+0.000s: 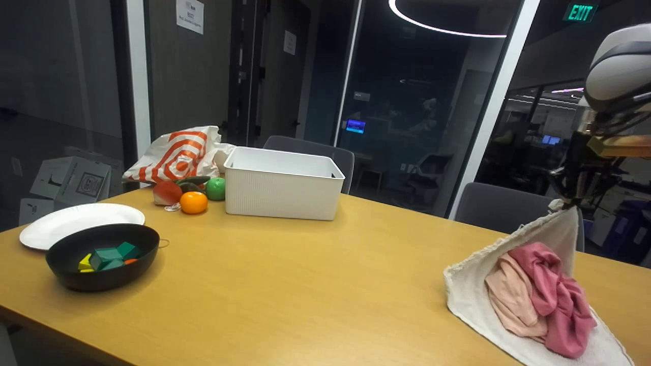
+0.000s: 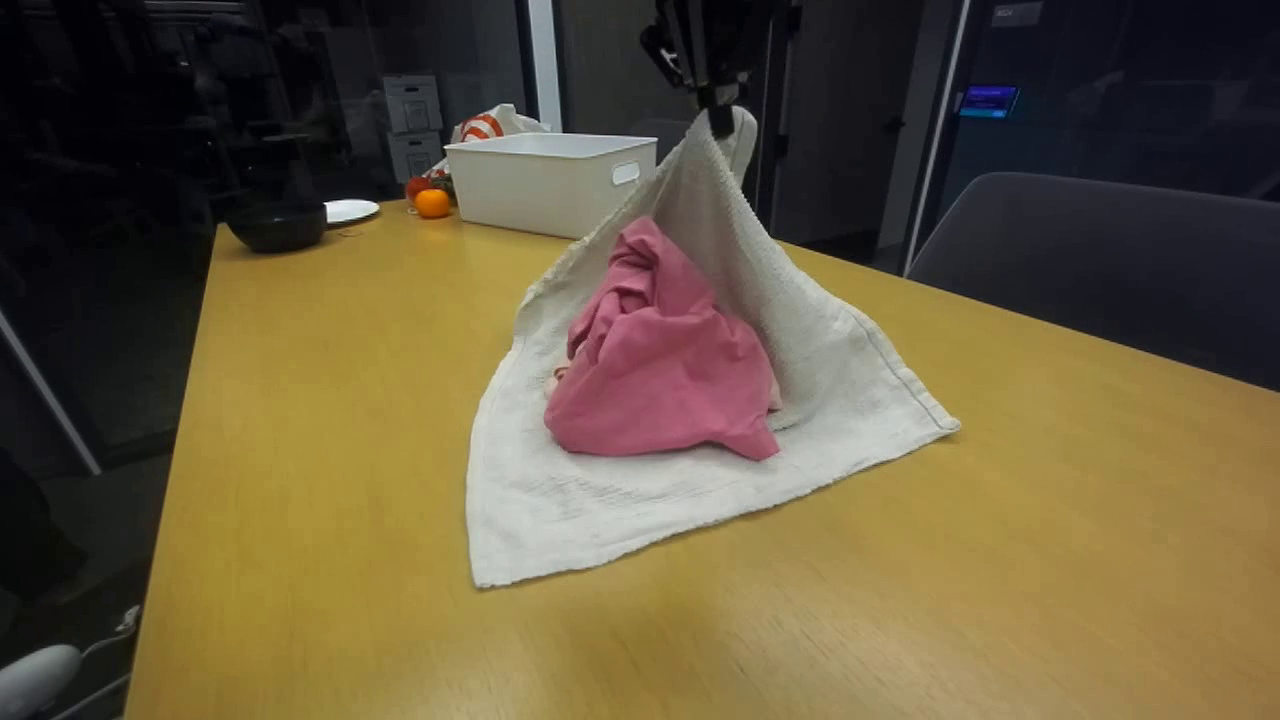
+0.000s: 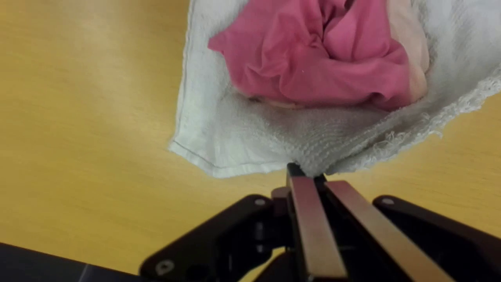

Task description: Put the shirts on the white towel and then cover the shirts with the towel

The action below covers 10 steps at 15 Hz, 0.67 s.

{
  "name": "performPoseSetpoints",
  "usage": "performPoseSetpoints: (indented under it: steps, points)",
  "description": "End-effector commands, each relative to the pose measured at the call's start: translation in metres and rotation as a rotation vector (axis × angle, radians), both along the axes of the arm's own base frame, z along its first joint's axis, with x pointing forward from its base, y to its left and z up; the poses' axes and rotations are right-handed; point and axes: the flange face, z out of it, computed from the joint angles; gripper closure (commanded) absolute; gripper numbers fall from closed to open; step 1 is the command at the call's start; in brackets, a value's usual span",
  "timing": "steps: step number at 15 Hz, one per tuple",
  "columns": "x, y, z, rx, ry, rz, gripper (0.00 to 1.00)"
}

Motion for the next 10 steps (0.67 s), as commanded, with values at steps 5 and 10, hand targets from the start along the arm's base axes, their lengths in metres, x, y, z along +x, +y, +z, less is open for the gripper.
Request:
performPoseSetpoints:
  steps: [5,10]
  points:
    - [-0.070,-0.006,-0.026,-0.060,0.392,-0.024,0.95]
    - [-0.074,-0.004,-0.085,0.042,0.531,0.032,0.95]
